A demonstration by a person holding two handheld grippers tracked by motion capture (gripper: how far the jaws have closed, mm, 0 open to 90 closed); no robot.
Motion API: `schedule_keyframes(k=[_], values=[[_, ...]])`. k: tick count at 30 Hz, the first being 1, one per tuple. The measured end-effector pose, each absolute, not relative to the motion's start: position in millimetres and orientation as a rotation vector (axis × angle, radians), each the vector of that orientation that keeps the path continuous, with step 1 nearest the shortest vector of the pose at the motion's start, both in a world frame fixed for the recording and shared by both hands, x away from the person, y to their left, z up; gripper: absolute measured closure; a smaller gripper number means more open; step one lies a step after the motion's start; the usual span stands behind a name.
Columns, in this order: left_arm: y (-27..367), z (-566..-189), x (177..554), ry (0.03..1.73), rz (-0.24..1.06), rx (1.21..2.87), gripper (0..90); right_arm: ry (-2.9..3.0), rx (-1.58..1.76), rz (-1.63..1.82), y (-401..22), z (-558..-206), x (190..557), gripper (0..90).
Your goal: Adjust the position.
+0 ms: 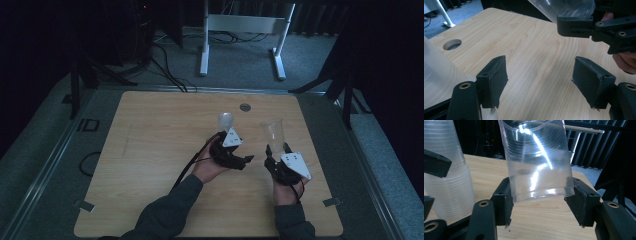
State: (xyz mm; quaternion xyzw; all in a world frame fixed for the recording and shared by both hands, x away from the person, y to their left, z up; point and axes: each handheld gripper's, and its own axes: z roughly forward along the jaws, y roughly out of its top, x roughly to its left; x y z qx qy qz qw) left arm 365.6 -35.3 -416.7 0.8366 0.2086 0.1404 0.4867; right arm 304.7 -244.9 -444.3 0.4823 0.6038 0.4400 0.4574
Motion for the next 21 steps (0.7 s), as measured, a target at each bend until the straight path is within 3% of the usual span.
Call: schedule_keyframes(k=[21], values=[[-41.9,-410.7,375.2,0.559,0.276,1.956,27.6,1.487,1.179,1.097,-244.1,-444.6,301.1,42.0]])
